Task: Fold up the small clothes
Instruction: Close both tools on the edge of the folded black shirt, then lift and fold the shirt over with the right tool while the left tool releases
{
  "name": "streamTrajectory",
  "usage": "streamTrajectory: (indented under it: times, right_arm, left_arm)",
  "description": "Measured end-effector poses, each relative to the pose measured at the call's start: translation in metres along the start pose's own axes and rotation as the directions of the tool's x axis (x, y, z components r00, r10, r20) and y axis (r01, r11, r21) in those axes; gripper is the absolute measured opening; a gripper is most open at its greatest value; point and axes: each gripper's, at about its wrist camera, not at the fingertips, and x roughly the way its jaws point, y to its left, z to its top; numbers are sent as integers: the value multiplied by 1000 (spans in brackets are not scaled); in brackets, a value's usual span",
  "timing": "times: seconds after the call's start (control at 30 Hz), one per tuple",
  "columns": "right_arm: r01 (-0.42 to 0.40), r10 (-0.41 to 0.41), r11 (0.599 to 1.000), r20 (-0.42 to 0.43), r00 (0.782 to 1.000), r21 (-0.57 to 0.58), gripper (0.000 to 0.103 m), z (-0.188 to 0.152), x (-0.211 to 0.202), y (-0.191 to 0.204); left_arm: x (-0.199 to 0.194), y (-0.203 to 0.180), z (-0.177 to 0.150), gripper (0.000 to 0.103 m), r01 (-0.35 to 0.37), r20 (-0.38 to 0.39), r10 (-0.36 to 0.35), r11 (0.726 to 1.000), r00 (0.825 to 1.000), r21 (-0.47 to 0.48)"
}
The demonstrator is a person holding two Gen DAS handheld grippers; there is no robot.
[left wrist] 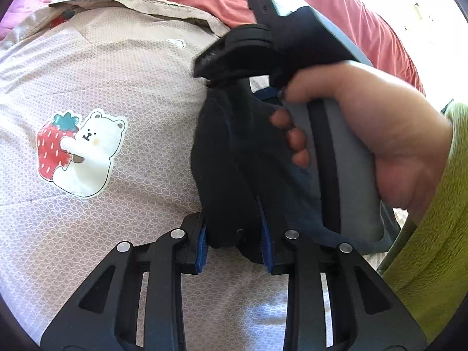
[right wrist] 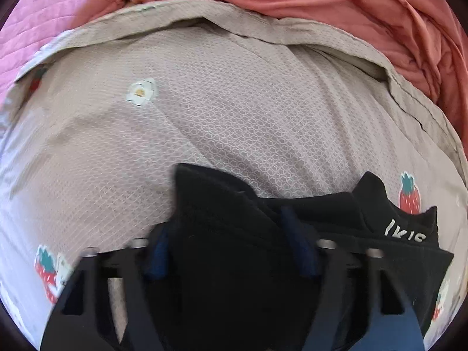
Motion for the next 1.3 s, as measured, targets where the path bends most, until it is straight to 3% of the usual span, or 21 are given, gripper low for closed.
streamTrajectory:
  times: [0.07, 0.17, 0.3, 0.47, 0.7, 0.97, 1.13, 1.3]
  right_arm:
    - [-53, 53, 999, 17, 998, -4, 29, -5, -8, -7]
    - [-152, 150, 988, 58, 987, 28, 22, -12, -20, -26]
    - [-374, 356, 920, 151, 922, 115, 21, -26, -44, -71]
    - [-494, 457, 858, 228, 860, 139, 20, -40, -78, -114]
    - [-532, 478, 826, 270, 836, 184, 20, -52, -107, -168]
    - [-589, 506, 759, 318, 802, 278, 20, -80, -110, -247]
    - [-592, 503, 743, 323, 802, 312, 20, -100, -110, -287]
    - [-578, 483, 746, 329, 811, 331, 20, -120, -111, -321]
  left_arm:
    - [-4, 0, 0, 21, 9, 1, -9, 1000, 1000, -1]
    - [-12, -2, -2, 21, 25, 8, -26, 1000, 1000, 14]
    - [-21, -9, -5, 21, 61, 14, -61, 998, 998, 27]
    - [-34, -27, -4, 21, 160, 16, -161, 987, 987, 30]
    - [-35, -83, -11, 22, 171, -16, -170, 977, 985, 130]
    - [-12, -159, -1, 23, 198, -83, -184, 955, 979, 219]
    - [18, -207, -4, 22, 260, -159, -227, 936, 961, 238]
    - [45, -247, -16, 26, 282, -234, -223, 924, 946, 260]
